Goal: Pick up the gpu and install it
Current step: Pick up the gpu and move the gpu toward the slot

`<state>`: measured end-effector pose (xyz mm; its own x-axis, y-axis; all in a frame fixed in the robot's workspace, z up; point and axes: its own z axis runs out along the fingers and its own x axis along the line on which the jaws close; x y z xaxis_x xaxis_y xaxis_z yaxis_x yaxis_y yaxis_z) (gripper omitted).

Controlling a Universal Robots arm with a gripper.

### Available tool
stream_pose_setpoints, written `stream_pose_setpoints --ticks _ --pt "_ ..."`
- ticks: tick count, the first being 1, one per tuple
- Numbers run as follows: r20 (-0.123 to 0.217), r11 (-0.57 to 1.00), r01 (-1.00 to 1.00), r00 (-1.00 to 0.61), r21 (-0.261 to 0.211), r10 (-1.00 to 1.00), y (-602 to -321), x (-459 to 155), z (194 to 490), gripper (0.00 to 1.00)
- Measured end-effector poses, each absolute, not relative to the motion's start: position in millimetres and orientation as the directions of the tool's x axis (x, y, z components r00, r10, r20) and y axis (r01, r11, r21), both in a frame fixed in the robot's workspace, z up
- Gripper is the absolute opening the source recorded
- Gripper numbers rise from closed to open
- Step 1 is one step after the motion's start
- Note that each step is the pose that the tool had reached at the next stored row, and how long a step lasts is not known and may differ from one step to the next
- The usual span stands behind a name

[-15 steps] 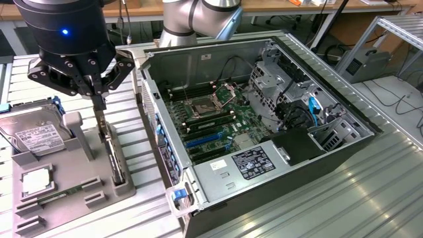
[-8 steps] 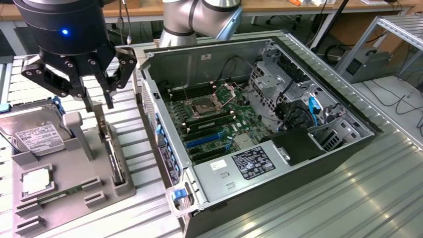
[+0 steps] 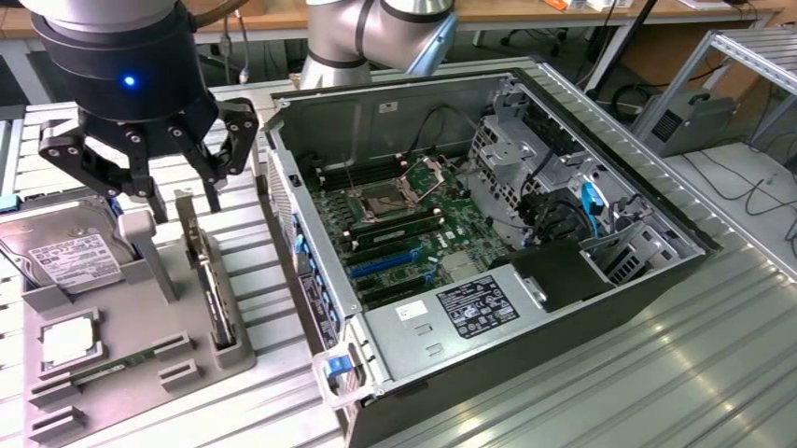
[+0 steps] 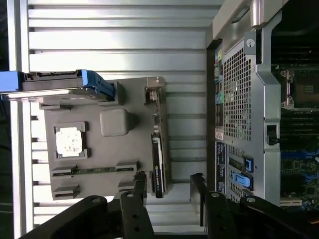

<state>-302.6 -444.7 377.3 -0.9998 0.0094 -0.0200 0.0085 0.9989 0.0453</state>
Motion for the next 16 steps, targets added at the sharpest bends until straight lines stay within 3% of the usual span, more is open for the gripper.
stream_pose_setpoints --ticks 16 --pt "-0.017 0.998 0.005 -1.000 0.066 0.006 -458.1 -302.9 352.8 0.48"
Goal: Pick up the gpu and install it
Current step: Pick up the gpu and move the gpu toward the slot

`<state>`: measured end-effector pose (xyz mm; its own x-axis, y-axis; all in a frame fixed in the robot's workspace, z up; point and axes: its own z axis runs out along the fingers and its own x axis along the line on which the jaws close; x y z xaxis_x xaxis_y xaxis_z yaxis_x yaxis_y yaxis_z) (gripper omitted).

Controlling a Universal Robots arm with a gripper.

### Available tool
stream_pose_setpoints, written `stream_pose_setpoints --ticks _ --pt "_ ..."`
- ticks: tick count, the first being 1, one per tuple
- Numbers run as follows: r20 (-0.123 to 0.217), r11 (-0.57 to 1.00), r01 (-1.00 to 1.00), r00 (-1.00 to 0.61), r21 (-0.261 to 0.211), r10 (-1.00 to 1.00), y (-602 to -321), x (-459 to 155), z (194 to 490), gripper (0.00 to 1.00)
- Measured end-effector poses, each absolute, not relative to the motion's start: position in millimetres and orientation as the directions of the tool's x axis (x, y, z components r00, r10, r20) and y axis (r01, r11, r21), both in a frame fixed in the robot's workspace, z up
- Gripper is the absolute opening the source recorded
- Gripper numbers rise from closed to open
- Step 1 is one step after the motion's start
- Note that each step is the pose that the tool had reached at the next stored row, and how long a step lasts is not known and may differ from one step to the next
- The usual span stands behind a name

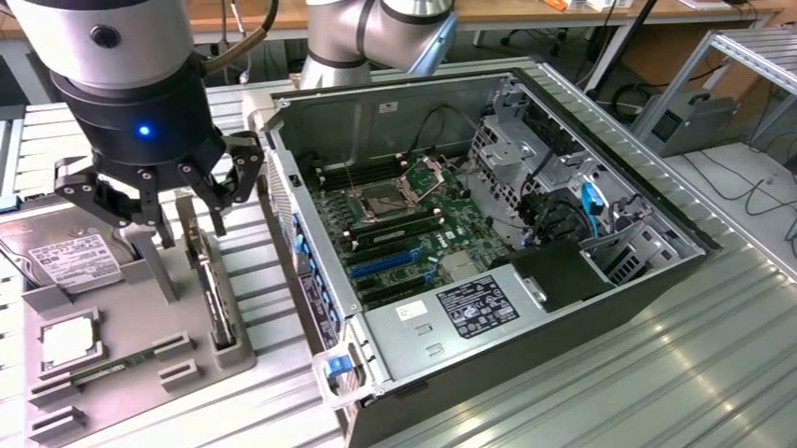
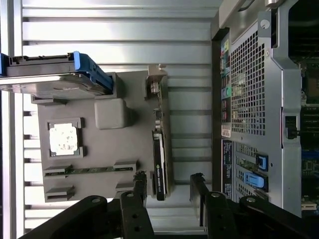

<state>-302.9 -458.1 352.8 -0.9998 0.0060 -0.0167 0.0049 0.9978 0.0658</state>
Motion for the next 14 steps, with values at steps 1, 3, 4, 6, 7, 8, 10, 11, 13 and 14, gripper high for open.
stream_pose_setpoints --ticks 1,3,4,6,7,8,10,11,13,14 --pt "-0.017 0.998 0.005 -1.000 0.069 0.006 -458.8 -302.9 351.6 0.48" --pt "-0.017 0.997 0.005 -1.000 0.075 0.006 -460.1 -302.9 349.0 0.48" --pt "-0.017 0.997 0.005 -1.000 0.077 0.006 -460.5 -302.9 347.7 0.48" --pt "-0.017 0.997 0.005 -1.000 0.078 0.006 -460.9 -303.0 344.2 0.48" --pt "-0.016 0.997 0.005 -1.000 0.078 0.006 -460.9 -303.0 342.5 0.48" --pt "-0.016 0.997 0.005 -1.000 0.078 0.006 -461.0 -303.0 340.6 0.48" --pt "-0.015 0.997 0.005 -1.000 0.078 0.006 -461.0 -302.9 336.9 0.48" --pt "-0.014 0.997 0.005 -1.000 0.078 0.006 -461.0 -302.8 334.3 0.48" --pt "-0.012 0.997 0.005 -1.000 0.078 0.006 -460.9 -302.3 330.5 0.48" --pt "-0.009 0.997 0.005 -1.000 0.078 0.006 -460.8 -301.6 328.8 0.48"
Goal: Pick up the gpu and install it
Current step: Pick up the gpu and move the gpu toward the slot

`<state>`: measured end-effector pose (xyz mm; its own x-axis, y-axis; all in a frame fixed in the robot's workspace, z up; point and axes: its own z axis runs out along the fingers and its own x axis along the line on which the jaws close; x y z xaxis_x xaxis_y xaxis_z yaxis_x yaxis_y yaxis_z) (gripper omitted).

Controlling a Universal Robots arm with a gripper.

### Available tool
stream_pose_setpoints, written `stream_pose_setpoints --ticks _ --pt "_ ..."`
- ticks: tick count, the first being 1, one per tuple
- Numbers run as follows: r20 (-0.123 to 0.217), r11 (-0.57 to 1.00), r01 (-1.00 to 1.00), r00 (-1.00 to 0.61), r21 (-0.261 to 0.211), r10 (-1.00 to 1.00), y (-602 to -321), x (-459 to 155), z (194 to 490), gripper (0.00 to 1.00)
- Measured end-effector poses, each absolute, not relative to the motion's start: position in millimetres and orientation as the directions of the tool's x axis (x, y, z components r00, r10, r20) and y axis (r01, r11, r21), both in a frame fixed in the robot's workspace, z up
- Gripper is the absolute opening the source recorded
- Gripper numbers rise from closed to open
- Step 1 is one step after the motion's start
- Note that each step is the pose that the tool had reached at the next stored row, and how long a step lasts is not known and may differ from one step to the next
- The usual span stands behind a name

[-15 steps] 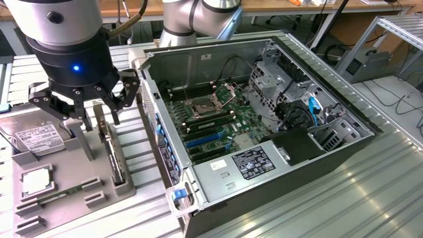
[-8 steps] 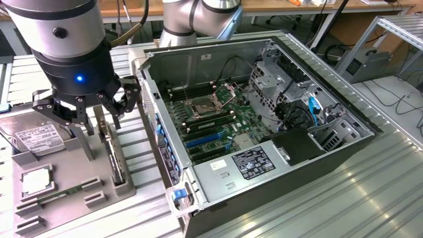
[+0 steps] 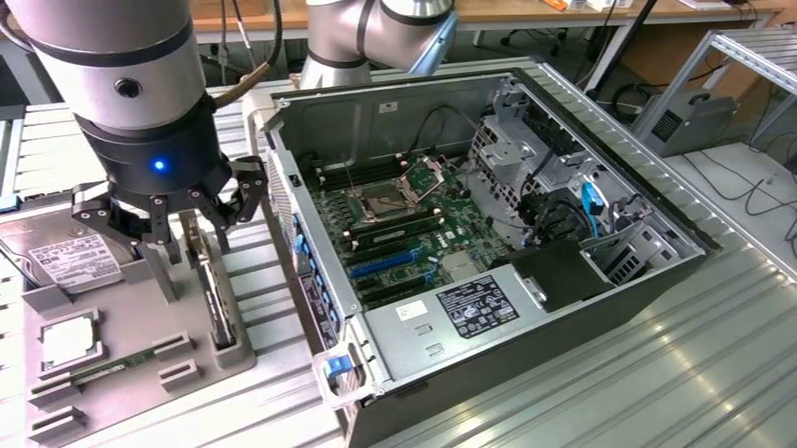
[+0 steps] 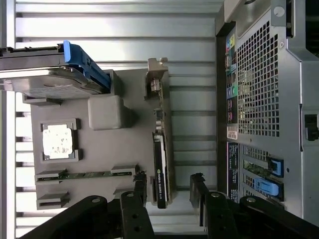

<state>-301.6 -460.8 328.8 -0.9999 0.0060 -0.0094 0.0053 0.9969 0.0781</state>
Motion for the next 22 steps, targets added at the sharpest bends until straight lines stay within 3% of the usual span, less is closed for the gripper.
stream_pose_setpoints --ticks 22 --pt "0.015 0.997 0.007 -1.000 0.079 0.006 -458.3 -300.5 290.0 0.48"
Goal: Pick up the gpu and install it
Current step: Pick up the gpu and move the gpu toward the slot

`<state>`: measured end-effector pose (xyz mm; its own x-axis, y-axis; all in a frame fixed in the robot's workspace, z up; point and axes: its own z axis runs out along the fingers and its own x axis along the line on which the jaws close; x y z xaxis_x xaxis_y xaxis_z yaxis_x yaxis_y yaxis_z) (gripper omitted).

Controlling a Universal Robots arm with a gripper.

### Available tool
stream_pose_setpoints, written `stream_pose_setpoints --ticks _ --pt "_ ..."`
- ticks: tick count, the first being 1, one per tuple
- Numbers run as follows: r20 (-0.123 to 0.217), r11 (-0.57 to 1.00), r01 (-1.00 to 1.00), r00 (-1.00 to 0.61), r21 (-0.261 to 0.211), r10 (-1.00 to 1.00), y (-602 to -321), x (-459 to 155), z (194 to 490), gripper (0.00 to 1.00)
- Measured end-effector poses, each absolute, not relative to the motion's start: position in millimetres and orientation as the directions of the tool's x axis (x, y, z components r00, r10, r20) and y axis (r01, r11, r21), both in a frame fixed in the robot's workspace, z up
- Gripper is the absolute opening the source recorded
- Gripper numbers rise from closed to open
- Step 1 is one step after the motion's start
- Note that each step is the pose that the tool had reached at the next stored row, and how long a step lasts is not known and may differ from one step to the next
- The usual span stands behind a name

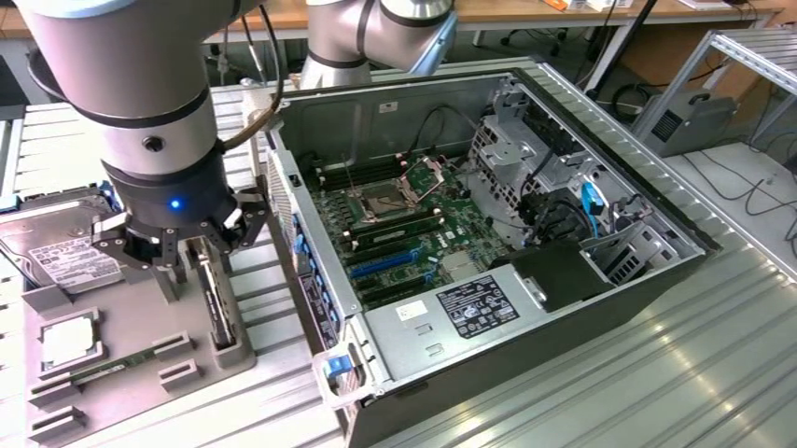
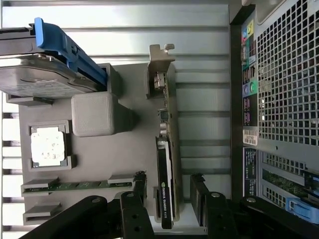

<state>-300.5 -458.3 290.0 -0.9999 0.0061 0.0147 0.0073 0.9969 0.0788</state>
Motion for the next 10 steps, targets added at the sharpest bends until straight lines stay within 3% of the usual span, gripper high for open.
stream_pose_setpoints --ticks 10 --pt "0.020 0.997 0.008 -1.000 0.082 0.006 -458.3 -297.5 273.0 0.48"
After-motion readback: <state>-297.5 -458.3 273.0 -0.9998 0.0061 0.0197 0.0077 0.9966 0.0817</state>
